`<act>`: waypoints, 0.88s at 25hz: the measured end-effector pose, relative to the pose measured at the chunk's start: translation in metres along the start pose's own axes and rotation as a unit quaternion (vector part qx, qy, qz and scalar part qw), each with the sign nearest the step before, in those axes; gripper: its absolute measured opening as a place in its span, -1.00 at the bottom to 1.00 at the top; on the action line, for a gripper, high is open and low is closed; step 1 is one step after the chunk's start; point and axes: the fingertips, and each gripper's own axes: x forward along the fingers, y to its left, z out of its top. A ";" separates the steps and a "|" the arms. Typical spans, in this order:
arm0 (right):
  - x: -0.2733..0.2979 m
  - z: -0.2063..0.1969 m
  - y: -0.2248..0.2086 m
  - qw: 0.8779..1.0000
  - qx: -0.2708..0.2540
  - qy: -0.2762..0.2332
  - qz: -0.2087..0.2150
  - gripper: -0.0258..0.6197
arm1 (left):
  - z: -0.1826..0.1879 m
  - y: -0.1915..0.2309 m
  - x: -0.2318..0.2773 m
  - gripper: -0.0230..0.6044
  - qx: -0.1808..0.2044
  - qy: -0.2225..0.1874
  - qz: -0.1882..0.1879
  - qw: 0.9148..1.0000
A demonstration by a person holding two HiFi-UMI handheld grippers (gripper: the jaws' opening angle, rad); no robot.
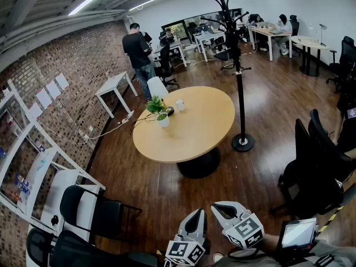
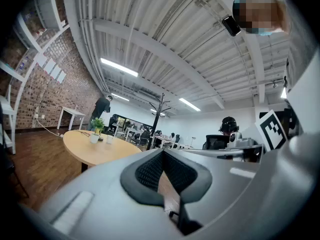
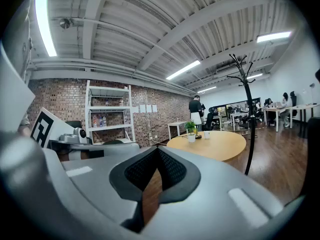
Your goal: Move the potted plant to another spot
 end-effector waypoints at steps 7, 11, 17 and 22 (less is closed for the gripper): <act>-0.002 0.001 -0.011 1.000 0.000 0.004 0.003 -0.90 | 0.003 -0.005 0.012 -0.93 0.002 -0.001 0.002 1.000; -0.005 0.006 -0.023 1.000 -0.007 0.002 0.005 -0.90 | 0.004 -0.010 0.023 -0.93 0.004 -0.002 0.005 1.000; -0.007 0.010 -0.042 1.000 -0.007 0.005 0.014 -0.90 | 0.005 -0.021 0.042 -0.93 0.006 0.002 0.012 1.000; -0.009 0.007 -0.059 1.000 -0.005 0.009 0.025 -0.90 | 0.001 -0.027 0.056 -0.93 0.006 0.002 0.027 1.000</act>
